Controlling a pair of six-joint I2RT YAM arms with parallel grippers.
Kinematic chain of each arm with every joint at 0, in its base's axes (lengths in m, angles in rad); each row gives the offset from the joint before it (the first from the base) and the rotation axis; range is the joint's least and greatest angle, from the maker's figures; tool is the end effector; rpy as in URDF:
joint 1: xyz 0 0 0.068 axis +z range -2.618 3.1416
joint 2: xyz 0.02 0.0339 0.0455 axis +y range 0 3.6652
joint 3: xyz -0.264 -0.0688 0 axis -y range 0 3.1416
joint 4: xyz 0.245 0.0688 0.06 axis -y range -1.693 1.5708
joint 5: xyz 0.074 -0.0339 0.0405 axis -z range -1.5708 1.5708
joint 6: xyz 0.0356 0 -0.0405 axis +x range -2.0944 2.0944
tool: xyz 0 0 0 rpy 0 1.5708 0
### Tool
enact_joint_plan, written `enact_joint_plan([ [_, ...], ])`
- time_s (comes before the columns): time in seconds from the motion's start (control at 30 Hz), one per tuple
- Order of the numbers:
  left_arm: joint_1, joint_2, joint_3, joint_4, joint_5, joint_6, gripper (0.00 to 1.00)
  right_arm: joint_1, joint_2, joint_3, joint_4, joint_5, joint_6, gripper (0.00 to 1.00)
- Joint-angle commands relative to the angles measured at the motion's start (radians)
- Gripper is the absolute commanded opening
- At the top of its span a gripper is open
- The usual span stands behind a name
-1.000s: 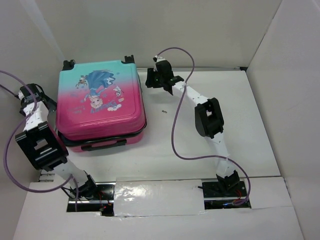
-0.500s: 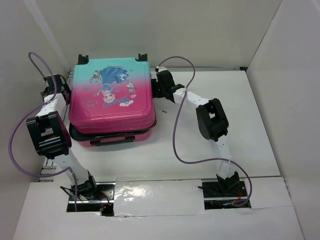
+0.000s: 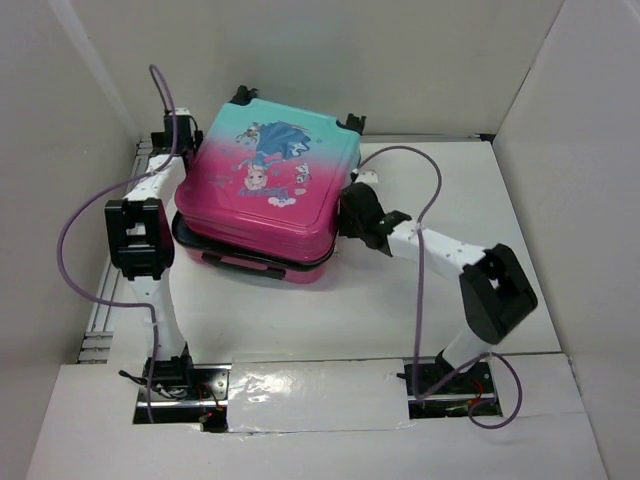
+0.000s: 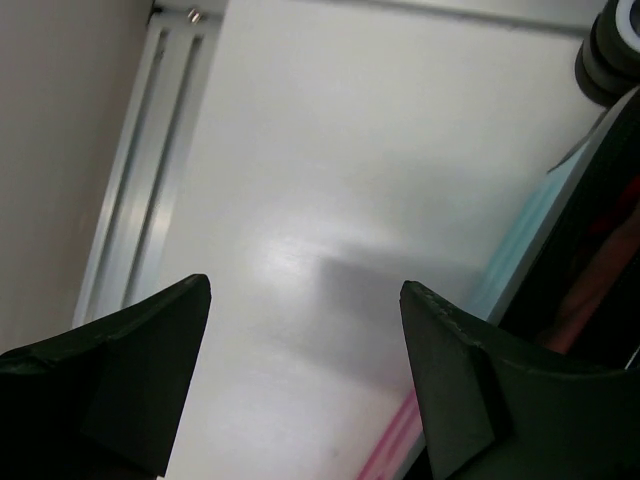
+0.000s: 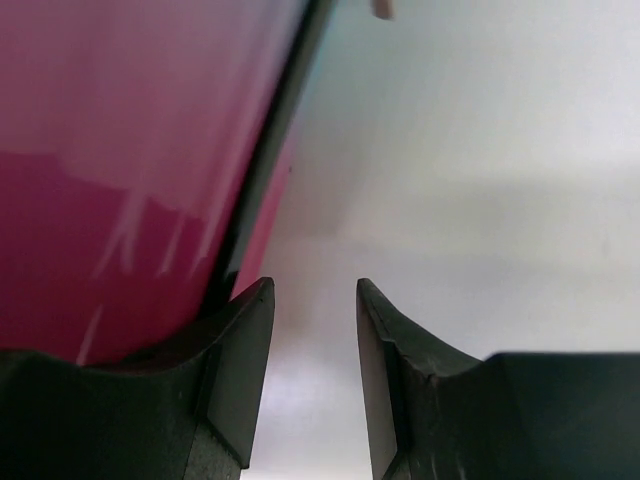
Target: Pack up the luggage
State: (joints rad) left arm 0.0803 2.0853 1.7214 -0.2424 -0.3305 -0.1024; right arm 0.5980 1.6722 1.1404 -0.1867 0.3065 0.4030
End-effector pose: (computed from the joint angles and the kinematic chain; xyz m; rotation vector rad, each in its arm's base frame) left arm 0.4862 0.0507 0.2508 -0.3834 2.1259 0.3464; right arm 0.3115 0.1992 0.2326 -0.0620 2.2550 0.1853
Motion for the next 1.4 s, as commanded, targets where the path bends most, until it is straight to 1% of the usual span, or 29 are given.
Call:
enact_joint_plan([
  [0.0, -0.309, 0.085, 0.139, -0.142, 0.393, -0.074, 0.9, 0.218, -0.124, -0.051, 0.109, -0.08, 0.016, 0.47],
  [0.03, -0.326, 0.105, 0.226, -0.161, 0.393, -0.065, 0.9, 0.235, -0.144, -0.076, 0.109, -0.049, 0.032, 0.48],
  [0.07, -0.355, 0.142, 0.268, -0.175, 0.393, -0.065, 0.9, 0.253, -0.176, -0.118, 0.108, -0.035, 0.068, 0.48],
  [0.1, -0.355, 0.16, 0.347, -0.208, 0.393, -0.074, 0.9, 0.288, -0.189, -0.135, 0.108, -0.023, 0.085, 0.48],
  [0.17, -0.369, 0.185, 0.414, -0.244, 0.393, -0.101, 0.9, 0.322, -0.201, -0.162, 0.108, 0.012, 0.126, 0.48],
  [0.27, -0.359, 0.165, 0.46, -0.277, 0.38, -0.114, 0.93, 0.391, -0.201, -0.153, 0.085, 0.068, 0.148, 0.48],
  [0.37, -0.311, 0.079, 0.46, -0.329, 0.331, -0.158, 0.96, 0.46, -0.175, -0.107, 0.049, 0.13, 0.157, 0.48],
  [0.4, -0.263, 0.05, 0.46, -0.342, 0.331, -0.178, 0.96, 0.477, -0.158, -0.093, 0.037, 0.146, 0.157, 0.48],
  [0.43, -0.234, 0.017, 0.448, -0.351, 0.331, -0.224, 0.98, 0.508, -0.143, -0.079, 0.008, 0.164, 0.157, 0.48],
  [0.47, -0.202, -0.064, 0.411, -0.351, 0.355, -0.252, 0.99, 0.52, -0.143, -0.064, -0.006, 0.183, 0.172, 0.48],
  [0.5, -0.135, -0.111, 0.385, -0.351, 0.404, -0.291, 0.99, 0.531, -0.129, -0.035, -0.017, 0.192, 0.172, 0.48],
  [0.57, -0.077, -0.25, 0.301, -0.342, 0.423, -0.315, 0.99, 0.563, -0.12, 0.017, -0.078, 0.236, 0.19, 0.49],
  [0.6, -0.054, -0.293, 0.276, -0.342, 0.435, -0.315, 0.99, 0.572, -0.12, 0.037, -0.106, 0.246, 0.201, 0.49],
  [0.63, -0.022, -0.335, 0.25, -0.342, 0.421, -0.315, 0.99, 0.572, -0.12, 0.056, -0.138, 0.256, 0.212, 0.49],
  [0.67, -0.008, -0.414, 0.197, -0.351, 0.41, -0.324, 0.99, 0.597, -0.12, 0.085, -0.189, 0.287, 0.224, 0.5],
  [0.73, 0.027, -0.49, 0.135, -0.351, 0.389, -0.324, 0.99, 0.618, -0.155, 0.11, -0.233, 0.312, 0.224, 0.5],
  [0.77, 0.036, -0.525, 0.072, -0.36, 0.377, -0.324, 0.99, 0.634, -0.167, 0.122, -0.27, 0.312, 0.224, 0.5],
  [0.87, 0.085, -0.648, -0.028, -0.37, 0.315, -0.356, 0.99, 0.646, -0.224, 0.176, -0.33, 0.325, 0.18, 0.52],
  [0.9, 0.101, -0.675, -0.099, -0.383, 0.315, -0.356, 0.99, 0.646, -0.239, 0.192, -0.341, 0.313, 0.163, 0.53],
  [0.97, 0.142, -0.746, -0.17, -0.383, 0.326, -0.37, 0.99, 0.646, -0.276, 0.245, -0.359, 0.284, 0.104, 0.55],
  [1.0, 0.154, -0.766, -0.236, -0.374, 0.326, -0.37, 0.99, 0.634, -0.287, 0.263, -0.376, 0.255, 0.079, 0.55],
  [1.03, 0.176, -0.783, -0.265, -0.374, 0.359, -0.37, 0.99, 0.634, -0.305, 0.297, -0.387, 0.255, 0.047, 0.55],
  [1.1, 0.185, -0.826, -0.349, -0.374, 0.398, -0.394, 0.99, 0.568, -0.321, 0.323, -0.405, 0.278, -0.005, 0.61],
  [1.13, 0.185, -0.843, -0.383, -0.374, 0.398, -0.395, 0.99, 0.568, -0.321, 0.337, -0.405, 0.278, -0.006, 0.61],
  [1.17, 0.185, -0.881, -0.455, -0.359, 0.398, -0.422, 0.99, 0.492, -0.331, 0.346, -0.396, 0.261, -0.038, 0.62],
  [1.27, 0.185, -0.935, -0.557, -0.322, 0.409, -0.471, 0.99, 0.349, -0.331, 0.36, -0.356, 0.172, -0.091, 0.67],
  [1.3, 0.185, -0.949, -0.609, -0.322, 0.419, -0.482, 0.99, 0.244, -0.322, 0.36, -0.33, 0.142, -0.104, 0.68],
  [1.33, 0.185, -0.97, -0.631, -0.31, 0.42, -0.482, 0.99, 0.19, -0.313, 0.383, -0.315, 0.061, -0.119, 0.68],
  [1.37, 0.185, -0.97, -0.65, -0.31, 0.42, -0.505, 0.99, 0.14, -0.287, 0.393, -0.304, 0.028, -0.13, 0.69],
])
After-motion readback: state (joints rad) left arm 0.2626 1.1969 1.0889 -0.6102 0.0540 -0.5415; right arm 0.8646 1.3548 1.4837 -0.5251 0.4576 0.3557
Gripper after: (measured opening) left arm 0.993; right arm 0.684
